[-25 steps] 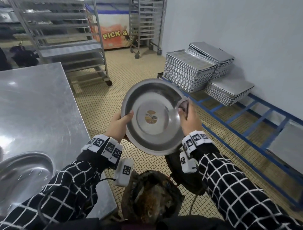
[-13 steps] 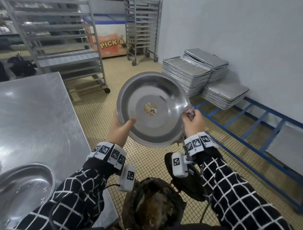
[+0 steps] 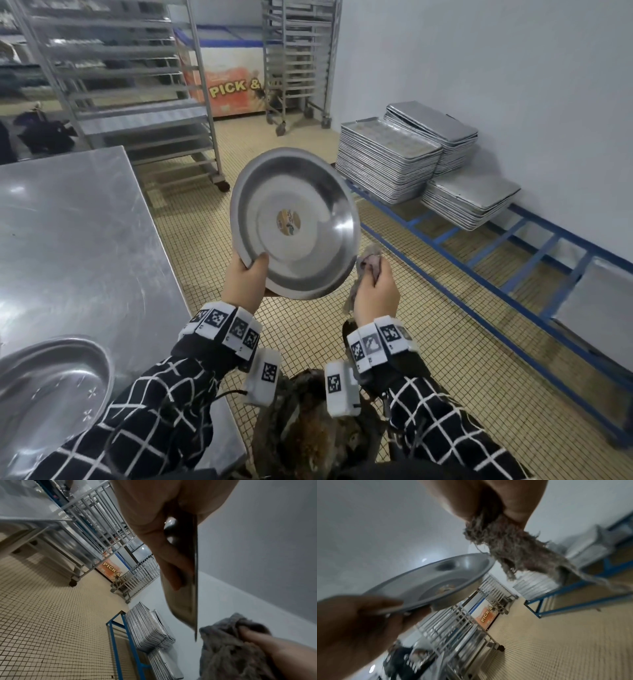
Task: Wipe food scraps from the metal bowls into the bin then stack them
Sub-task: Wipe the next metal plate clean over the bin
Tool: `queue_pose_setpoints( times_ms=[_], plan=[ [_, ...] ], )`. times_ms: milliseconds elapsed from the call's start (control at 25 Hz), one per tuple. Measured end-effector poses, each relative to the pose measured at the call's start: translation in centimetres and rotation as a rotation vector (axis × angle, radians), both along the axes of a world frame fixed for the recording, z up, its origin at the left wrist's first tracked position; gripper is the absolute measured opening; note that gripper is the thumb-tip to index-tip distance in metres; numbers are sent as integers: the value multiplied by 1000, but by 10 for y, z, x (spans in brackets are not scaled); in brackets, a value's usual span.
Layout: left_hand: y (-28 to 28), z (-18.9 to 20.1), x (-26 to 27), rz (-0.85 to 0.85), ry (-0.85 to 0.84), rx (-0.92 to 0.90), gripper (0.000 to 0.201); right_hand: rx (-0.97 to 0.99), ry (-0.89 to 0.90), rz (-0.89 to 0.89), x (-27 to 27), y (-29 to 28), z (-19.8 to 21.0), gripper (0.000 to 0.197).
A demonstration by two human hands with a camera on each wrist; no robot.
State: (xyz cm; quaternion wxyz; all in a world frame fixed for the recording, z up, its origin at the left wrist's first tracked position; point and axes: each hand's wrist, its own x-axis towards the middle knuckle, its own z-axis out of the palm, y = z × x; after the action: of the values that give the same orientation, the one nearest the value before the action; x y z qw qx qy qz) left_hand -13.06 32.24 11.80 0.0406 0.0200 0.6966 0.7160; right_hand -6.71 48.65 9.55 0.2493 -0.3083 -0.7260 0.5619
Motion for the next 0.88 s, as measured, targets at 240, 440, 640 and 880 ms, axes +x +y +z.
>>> queue_pose_setpoints(
  times_ms=[240,440,640,880],
  plan=[
    [-3,3,-1,-115,62,-78,18,754,-11,733,7,-54,-28,47],
    [-15,6,-8,-125,95,-101,22,1192,-404,582,-2,-5,-49,60],
    [-1,6,-10,-96,107,-75,23,930,-390,538,-5,-34,-35,53],
    [-6,8,-16,-114,102,-47,26,1057,-336,491,12,-17,-42,51]
  ],
)
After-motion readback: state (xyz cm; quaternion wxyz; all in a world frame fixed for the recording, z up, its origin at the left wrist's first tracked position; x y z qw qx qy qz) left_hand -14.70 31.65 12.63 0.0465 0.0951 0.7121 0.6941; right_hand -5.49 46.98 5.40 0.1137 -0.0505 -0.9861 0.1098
